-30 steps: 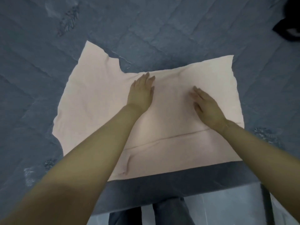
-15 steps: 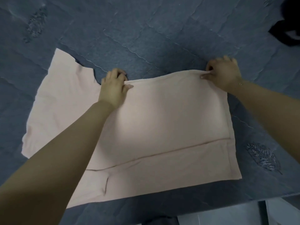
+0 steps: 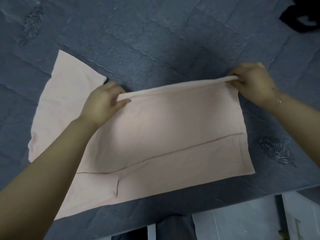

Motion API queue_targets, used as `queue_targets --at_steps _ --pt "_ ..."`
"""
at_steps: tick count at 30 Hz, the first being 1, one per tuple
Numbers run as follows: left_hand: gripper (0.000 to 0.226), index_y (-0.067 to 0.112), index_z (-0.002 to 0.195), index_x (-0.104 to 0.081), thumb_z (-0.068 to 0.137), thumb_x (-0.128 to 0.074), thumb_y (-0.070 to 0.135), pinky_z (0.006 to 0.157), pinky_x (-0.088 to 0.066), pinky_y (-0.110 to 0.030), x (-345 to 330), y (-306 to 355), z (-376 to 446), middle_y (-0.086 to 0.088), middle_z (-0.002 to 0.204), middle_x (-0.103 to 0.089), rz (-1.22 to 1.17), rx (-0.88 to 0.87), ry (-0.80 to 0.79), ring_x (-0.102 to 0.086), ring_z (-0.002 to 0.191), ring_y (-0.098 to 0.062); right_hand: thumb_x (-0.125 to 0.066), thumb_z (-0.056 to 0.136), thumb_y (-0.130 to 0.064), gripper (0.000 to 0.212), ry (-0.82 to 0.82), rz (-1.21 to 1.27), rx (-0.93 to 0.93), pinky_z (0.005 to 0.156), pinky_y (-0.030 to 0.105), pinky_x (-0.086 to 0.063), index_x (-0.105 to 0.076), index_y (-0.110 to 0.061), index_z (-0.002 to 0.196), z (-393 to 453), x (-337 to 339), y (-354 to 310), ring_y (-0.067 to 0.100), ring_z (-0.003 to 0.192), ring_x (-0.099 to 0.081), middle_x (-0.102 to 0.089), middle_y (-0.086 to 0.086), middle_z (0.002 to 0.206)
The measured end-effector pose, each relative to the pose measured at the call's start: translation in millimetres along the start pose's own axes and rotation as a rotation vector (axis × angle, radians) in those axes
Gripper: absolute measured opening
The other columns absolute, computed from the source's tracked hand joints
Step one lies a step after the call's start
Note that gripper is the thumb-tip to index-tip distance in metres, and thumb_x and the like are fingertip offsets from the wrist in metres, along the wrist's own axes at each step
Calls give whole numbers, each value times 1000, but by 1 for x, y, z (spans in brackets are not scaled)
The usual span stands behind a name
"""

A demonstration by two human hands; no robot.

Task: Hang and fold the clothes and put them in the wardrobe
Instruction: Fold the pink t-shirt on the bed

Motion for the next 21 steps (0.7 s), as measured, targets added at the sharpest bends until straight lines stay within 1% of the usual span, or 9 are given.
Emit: queue_targets --at_steps 2,4,6,8,10,12,15,19,21 --pt "14 11 86 -67 86 -60 22 62 -32 -30 6 17 -24 -5 82 -54 5 -115 28 -47 75 -20 -65 81 1 8 50 23 -23 76 41 -38 -67 0 89 -37 7 -6 38 80 -59 -62 19 84" --pt "17 10 85 -69 84 -55 20 63 -31 -31 4 31 -49 -5 80 -55 -1 -177 26 -45 74 -19 -59 79 -1 8 70 62 -53 73 39 -36 -65 0 85 -74 6 -14 37 78 -59 -60 17 83" --pt "20 11 86 -71 85 -53 21 66 -30 -30 -5 41 -71 -4 83 -59 -15 -181 -18 -51 78 -19 -65 75 7 10 55 70 -83 70 37 -35 -66 0 83 -108 -4 -20 37 76 -59 -60 17 82" --pt "22 12 86 -72 84 -53 21 69 -32 -29 -20 48 -92 -3 85 -62 -17 -167 -73 -58 80 -23 -73 66 18 22 32 61 -120 69 37 -36 -67 1 80 -136 -19 -24 39 75 -60 -60 17 81" --pt "23 11 85 -74 82 -53 20 69 -41 -34 -35 52 -110 -6 83 -64 -16 -154 -130 -63 76 -29 -74 62 21 25 22 67 -161 67 40 -41 -68 2 78 -159 -33 -27 41 75 -62 -62 18 81" --pt "19 8 85 -74 80 -57 13 66 -48 -38 -48 53 -124 -9 82 -65 -16 -127 -172 -64 74 -32 -74 63 20 24 10 56 -202 68 43 -44 -69 3 79 -175 -43 -28 42 76 -62 -63 18 82" --pt "16 8 88 -76 76 -66 5 65 -50 -39 -61 55 -141 -10 81 -66 -9 -86 -196 -63 73 -34 -72 61 20 25 -3 22 -251 70 46 -46 -71 3 80 -192 -53 -28 42 76 -63 -64 19 82" --pt "21 9 88 -77 71 -77 -4 65 -52 -36 -75 65 -151 -9 82 -67 8 -134 -243 -64 73 -33 -71 58 21 30 39 -13 -291 68 41 -41 -73 0 80 -206 -60 -31 40 70 -60 -61 17 77" --pt "24 8 87 -77 67 -79 -6 65 -54 -37 -79 68 -154 -9 83 -68 14 -142 -257 -65 74 -34 -71 58 20 30 48 -30 -297 68 41 -41 -73 0 80 -211 -63 -33 41 70 -59 -60 18 76"
Point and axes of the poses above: each hand's wrist, its own z-axis towards the middle knuckle, its own x-axis out of the back of the hand, y = z × x, the point moved 3 cm from there along z, towards the middle knuckle
